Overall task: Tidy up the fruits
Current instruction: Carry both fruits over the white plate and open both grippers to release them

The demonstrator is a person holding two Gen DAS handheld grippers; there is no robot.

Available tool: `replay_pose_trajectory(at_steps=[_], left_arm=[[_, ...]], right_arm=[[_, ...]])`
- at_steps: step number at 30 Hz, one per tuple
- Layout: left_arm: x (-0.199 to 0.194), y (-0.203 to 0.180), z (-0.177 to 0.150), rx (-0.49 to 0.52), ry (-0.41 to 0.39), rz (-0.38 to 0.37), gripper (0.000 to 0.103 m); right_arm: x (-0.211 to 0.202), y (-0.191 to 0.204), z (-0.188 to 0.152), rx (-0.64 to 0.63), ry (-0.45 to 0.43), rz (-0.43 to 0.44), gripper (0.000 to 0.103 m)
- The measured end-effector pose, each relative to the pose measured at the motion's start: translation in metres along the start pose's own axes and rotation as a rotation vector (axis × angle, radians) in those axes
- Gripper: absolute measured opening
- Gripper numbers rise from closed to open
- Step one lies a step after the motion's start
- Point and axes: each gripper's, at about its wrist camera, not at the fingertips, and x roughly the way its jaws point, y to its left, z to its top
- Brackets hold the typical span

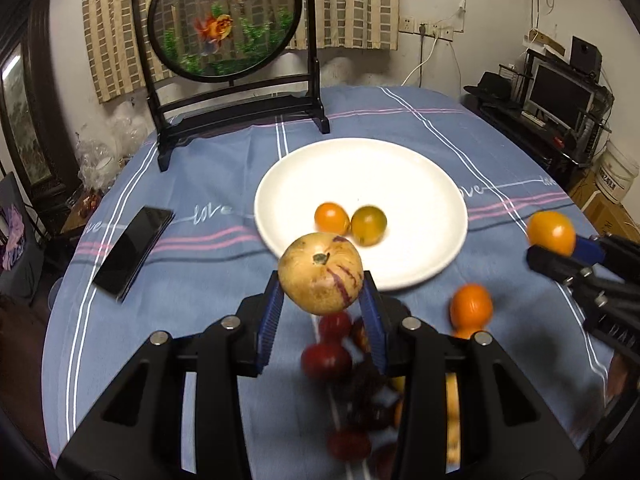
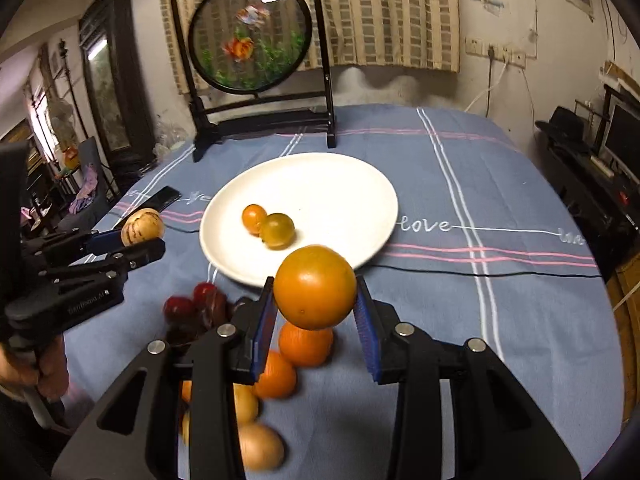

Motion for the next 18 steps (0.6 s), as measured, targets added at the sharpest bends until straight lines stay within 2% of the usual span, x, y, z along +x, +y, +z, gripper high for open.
replay_pose_trajectory(at_steps=[8,12,14,15,16,17,18], left_arm=[[0.059,-0.010,0.018,-0.002,0.072,0.002,0.039],[0.086,-0.010,0.021,-0.010,0.112,0.011,0.039],[0.094,-0.009,0.021,-0.021,0.125,0.016,0.041],[0.097,-0.007,0.021,-0.029,0.133,0.017,0.043],[0.097,-0.007,0.021,-0.037,0.130,0.015,0.058],[0.096,-0.005,0.021,-0.044,0.117,0.027,0.065],[0.092,-0.004,0.021,-0.044,0.090,0.042,0.068]], right_arm=[[0.071,0.004,0.017,0.032,0.104,-0.008,0.038],[0.090,0.004,0.017,0.031,0.124,-0.009,0.038],[0.095,0.002,0.017,0.029,0.104,-0.019,0.039],[0.096,0.001,0.016,0.029,0.107,-0.020,0.042],[0.096,-0.001,0.015,0.036,0.110,-0.009,0.054],[0.094,-0.003,0.014,0.044,0.095,-0.004,0.060],[0.089,-0.007,0.013,0.056,0.064,-0.007,0.063]])
